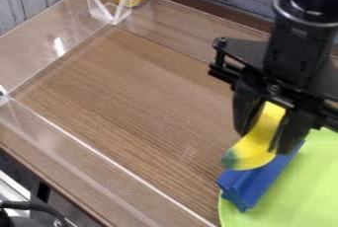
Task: Put the banana in the green plate
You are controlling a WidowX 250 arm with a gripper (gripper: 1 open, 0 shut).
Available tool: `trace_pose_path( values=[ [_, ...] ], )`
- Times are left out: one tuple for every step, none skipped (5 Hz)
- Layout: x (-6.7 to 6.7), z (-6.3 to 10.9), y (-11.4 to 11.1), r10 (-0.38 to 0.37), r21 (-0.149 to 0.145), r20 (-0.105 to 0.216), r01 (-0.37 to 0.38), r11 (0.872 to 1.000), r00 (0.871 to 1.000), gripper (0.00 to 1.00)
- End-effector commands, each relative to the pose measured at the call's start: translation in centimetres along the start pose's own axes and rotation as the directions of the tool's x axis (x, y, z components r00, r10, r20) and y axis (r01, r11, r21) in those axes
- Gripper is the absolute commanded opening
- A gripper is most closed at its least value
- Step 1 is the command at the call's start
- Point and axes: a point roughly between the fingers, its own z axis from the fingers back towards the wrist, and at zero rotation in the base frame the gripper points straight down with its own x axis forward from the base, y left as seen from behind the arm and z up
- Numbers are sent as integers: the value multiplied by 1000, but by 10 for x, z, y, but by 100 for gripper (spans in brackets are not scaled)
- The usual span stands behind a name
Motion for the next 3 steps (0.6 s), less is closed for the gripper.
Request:
trace_pose_path(
  values=[
    [1, 16, -3, 0, -36, 44, 1, 999, 999, 0],
    [0, 18, -3, 8, -38, 40, -7, 999, 999, 0],
    [-3, 21, -4, 13, -39, 33, -11, 999, 999, 0]
  ],
)
